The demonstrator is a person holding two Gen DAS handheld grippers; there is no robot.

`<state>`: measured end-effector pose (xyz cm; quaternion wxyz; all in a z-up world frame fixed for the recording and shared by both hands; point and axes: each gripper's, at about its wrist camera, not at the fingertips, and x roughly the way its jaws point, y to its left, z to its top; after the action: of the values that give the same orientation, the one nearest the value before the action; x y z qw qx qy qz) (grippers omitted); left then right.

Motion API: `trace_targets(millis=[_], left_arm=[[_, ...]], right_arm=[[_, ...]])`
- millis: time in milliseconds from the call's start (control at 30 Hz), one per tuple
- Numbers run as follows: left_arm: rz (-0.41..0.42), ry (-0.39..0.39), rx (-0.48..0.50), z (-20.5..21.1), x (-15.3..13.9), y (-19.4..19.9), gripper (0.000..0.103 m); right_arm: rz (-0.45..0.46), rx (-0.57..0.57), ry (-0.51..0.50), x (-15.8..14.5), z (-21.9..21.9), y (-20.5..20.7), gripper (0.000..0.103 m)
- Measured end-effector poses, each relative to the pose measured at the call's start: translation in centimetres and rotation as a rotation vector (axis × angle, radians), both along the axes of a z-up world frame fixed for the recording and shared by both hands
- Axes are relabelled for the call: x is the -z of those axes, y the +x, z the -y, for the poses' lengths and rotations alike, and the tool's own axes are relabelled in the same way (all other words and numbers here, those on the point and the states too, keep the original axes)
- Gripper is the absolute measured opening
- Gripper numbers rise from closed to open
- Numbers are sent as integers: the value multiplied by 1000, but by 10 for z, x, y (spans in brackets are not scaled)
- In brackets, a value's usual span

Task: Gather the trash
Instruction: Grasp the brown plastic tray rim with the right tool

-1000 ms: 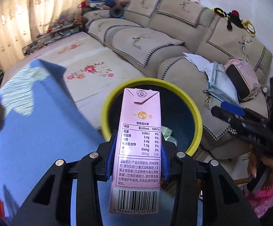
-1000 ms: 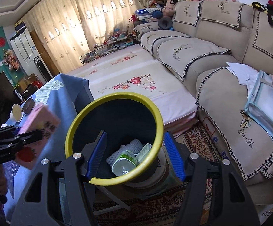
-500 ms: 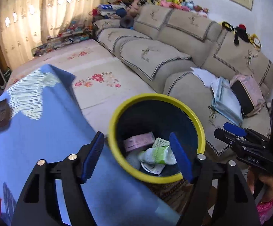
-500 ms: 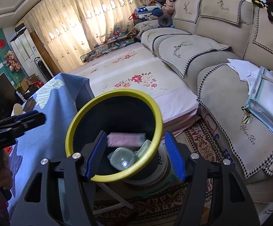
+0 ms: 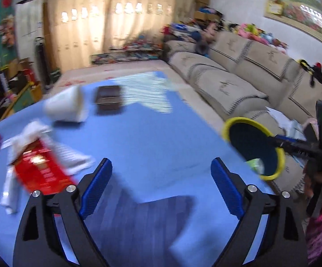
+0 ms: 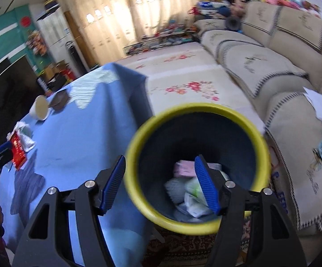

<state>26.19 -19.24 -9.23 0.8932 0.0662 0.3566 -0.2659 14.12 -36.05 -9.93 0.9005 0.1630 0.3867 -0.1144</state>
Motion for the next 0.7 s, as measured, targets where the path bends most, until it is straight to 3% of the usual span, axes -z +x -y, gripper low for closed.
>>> trace_targets(millis=[167, 400, 567, 700], left_arm=[[42, 5, -80, -62, 10, 15, 91], [74, -36, -127, -108, 20, 32, 91], [117, -58, -175, -122, 18, 32, 93], [93, -101, -194, -133, 18, 34, 93]], right_arm=[[27, -110, -19, -19, -45, 61, 61], [32, -203, -34, -32, -109, 168, 61], [-41, -205, -24, -12, -129, 243, 39], [-100, -194, 24, 10, -137, 289, 30]])
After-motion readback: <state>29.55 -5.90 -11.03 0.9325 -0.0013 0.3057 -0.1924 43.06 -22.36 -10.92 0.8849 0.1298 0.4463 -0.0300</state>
